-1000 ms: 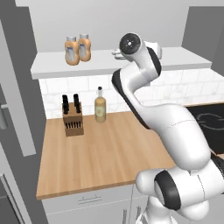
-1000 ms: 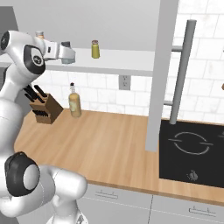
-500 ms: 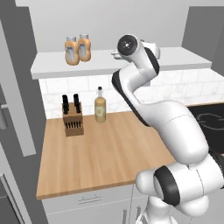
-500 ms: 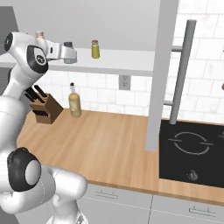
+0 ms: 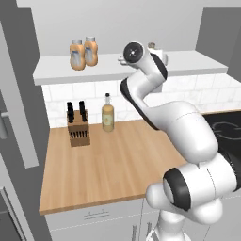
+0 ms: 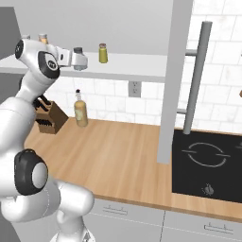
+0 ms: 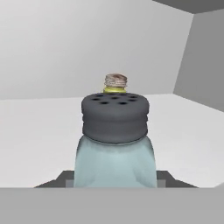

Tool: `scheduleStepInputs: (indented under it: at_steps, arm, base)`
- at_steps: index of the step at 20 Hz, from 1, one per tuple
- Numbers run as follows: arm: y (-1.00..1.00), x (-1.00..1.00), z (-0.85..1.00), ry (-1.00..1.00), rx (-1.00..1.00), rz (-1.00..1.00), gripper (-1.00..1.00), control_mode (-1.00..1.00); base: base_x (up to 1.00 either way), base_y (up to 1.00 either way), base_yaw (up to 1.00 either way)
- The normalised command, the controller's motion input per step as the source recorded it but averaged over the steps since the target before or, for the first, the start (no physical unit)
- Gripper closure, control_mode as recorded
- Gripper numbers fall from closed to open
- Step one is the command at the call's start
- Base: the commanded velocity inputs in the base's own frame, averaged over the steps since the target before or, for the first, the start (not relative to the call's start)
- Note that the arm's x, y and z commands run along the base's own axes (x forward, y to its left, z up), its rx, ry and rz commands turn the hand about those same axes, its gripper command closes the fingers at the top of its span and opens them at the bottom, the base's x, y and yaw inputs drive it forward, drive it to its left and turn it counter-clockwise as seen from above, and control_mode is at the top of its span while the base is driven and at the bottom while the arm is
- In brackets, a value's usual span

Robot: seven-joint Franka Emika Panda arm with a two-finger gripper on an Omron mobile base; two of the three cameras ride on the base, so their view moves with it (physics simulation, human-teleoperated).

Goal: Put the shaker and condiment bottle from the counter next to their counterparts in the cabinet.

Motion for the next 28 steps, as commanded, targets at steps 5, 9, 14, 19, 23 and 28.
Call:
scheduleStepInputs:
  at_steps: [5,9,14,19,23,28]
  arm:
    - [-0.05,0.38,-0.17,-0.04,0.00,0.00,1.00,-1.00]
    - [-0.17,0.42,-0.11,-0.05,0.00,0.00,1.00,-1.00]
    - [-0.14,0.45,-0.16,-0.06,-0.01,0.00,1.00,-1.00]
    - [-0.03,0.34,-0.25,-0.03,-0.02,0.00,-1.00,-1.00]
    - [0.00,0.13,-0.08,0.00,0.00,0.00,-1.00,-1.00]
    - [0.00,-0.06,0.00,-0.01,0.00,0.00,-1.00,-1.00]
  base:
    - [0.00,0.00,0.00]
    - [0.00,0.00,0.00]
    - [0.00,0.00,0.00]
    - [0.00,0.00,0.00]
    - [0.00,0.00,0.00]
    - [0.00,0.00,0.00]
